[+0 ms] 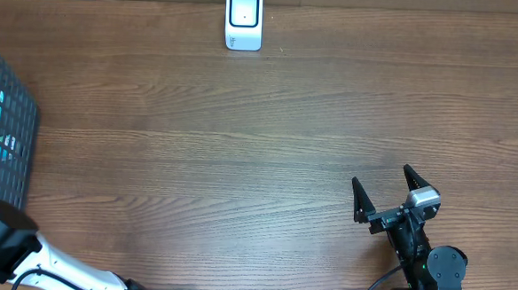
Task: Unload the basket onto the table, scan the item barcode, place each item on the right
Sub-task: 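Lift the mushroom bag out and set it on the table center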
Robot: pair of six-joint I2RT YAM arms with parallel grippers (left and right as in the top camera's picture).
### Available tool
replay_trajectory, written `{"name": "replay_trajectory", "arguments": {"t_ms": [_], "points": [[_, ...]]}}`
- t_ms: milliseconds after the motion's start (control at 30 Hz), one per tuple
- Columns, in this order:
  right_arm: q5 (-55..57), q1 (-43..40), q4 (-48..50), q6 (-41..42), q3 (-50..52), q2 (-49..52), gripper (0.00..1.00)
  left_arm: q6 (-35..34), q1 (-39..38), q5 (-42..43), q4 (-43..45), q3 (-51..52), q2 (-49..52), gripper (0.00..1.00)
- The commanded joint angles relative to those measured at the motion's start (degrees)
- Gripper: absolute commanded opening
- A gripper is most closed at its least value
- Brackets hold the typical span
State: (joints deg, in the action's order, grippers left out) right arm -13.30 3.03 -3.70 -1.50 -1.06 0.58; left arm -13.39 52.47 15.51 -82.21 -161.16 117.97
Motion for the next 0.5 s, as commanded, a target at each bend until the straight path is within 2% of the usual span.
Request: {"name": "replay_trajectory", "arguments": {"t_ms": [0,133,333,467], "points": [[-0.1,-0.1,0.3,0.1,0.6,-0.4,1.00,0.6,-7.1,5.5,-4.0,-12.4,-2.4,0.04],[-0.1,-0.1,0.3,0.1,0.6,-0.4,1.00,3.5,-18.4,5.3,-8.9,-19.0,-3.4,0.04],[-0.1,-0.1,0.3,0.1,0.6,-0.4,1.00,7.2,-34.9,2.5,-14.6,-17.8,-3.1,0.04],[-0.1,-0.1,0.3,0.1,0.6,-0.4,1.00,9.2,-44.8,0.2,-14.6,-11.9,-2.8,0.04]]}}
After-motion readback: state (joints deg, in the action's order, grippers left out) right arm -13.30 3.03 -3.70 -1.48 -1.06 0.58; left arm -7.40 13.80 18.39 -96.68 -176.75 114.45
